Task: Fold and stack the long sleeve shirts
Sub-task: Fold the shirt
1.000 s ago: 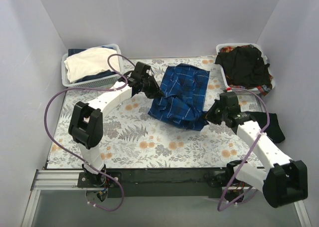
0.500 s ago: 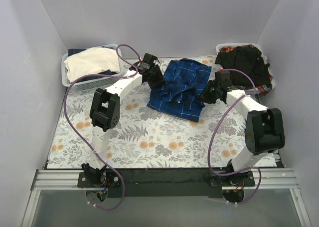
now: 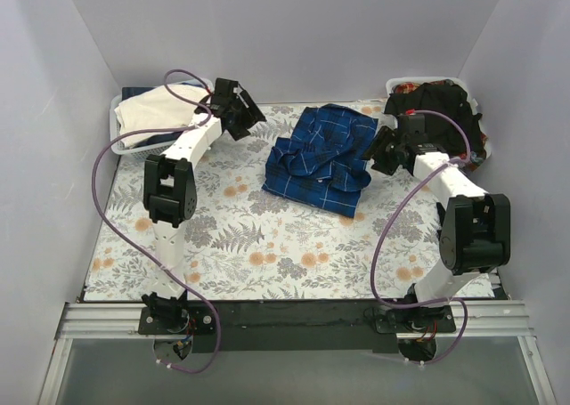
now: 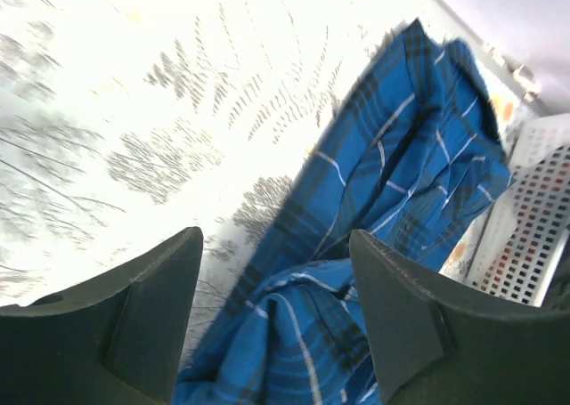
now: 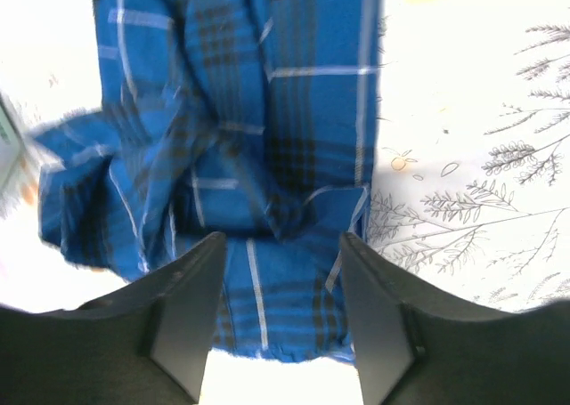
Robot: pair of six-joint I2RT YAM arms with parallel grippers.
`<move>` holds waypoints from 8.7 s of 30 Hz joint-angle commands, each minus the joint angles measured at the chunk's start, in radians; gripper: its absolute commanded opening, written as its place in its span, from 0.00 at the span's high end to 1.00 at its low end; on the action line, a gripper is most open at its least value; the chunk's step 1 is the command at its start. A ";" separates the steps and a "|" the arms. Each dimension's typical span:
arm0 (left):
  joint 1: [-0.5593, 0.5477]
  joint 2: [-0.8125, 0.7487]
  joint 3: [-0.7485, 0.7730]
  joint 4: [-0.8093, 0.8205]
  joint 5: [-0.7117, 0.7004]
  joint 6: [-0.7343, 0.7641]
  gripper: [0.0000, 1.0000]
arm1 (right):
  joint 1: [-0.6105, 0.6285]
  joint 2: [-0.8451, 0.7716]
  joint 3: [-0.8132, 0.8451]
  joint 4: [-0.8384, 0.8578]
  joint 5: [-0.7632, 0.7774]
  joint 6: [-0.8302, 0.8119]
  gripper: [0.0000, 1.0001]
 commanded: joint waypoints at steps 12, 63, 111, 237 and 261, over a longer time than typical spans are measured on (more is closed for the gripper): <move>0.011 -0.488 -0.517 0.034 0.132 0.124 0.31 | 0.441 -0.196 -0.092 -0.117 0.220 -0.161 0.54; 0.143 -1.205 -1.053 -0.225 -0.009 0.110 0.21 | 0.897 0.484 0.651 -0.341 0.361 -0.221 0.82; -0.365 -0.581 -1.201 0.189 -0.079 0.036 0.28 | 0.877 0.263 0.379 -0.446 0.281 -0.266 0.71; -0.093 -0.388 -1.152 0.614 0.321 -0.163 0.45 | 0.458 0.286 0.316 -0.348 0.195 -0.362 0.74; -0.069 -0.748 -1.111 0.032 0.016 0.180 1.00 | 0.736 0.366 0.267 -0.296 0.086 -0.272 0.77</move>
